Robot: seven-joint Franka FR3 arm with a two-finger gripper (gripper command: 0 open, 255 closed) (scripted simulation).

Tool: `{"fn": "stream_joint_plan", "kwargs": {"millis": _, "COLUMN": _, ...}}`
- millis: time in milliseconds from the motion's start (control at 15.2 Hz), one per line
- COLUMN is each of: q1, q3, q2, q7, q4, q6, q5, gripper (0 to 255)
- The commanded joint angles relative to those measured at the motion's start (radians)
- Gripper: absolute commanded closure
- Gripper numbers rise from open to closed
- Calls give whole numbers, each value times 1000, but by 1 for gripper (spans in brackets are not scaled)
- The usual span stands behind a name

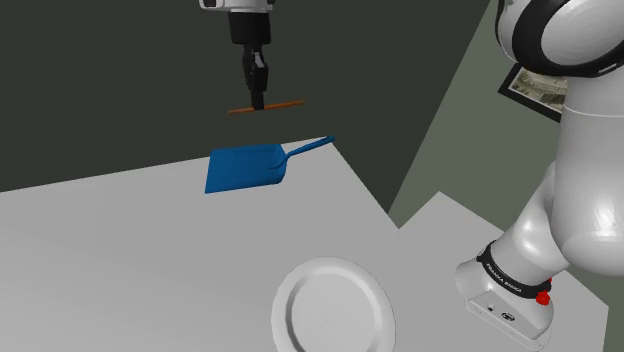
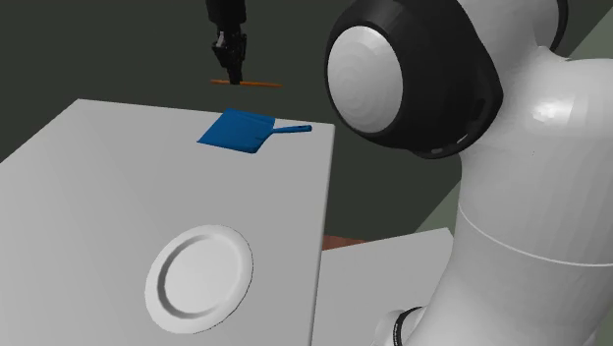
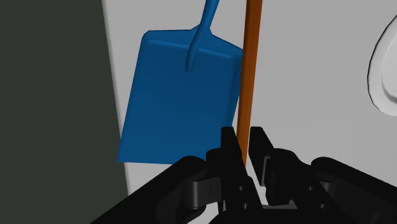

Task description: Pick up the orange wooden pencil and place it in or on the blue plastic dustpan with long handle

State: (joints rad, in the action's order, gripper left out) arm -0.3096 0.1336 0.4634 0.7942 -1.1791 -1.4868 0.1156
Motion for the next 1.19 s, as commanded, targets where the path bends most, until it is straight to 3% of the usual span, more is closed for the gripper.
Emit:
{"fn": "stream_joint_plan", "kwargs": {"millis": 0, "q1": 1, "q3": -1, "q2": -3, "q7": 5, "q4": -31, "q6": -28, "q5": 0, "gripper": 255}}
{"fn": "stream_joint_plan", "kwargs": {"millis": 792, "q1": 3, "q3": -3, "q2": -11, "q7": 29, "q4": -213, "q6": -200, "q5": 2, "gripper": 255}}
{"fn": "stream_joint_plan", "kwargs": {"millis": 1122, "q1": 3, "q3": -3, "q2": -11, "q7": 29, "q4": -213, "q6": -200, "q5": 2, "gripper": 255}}
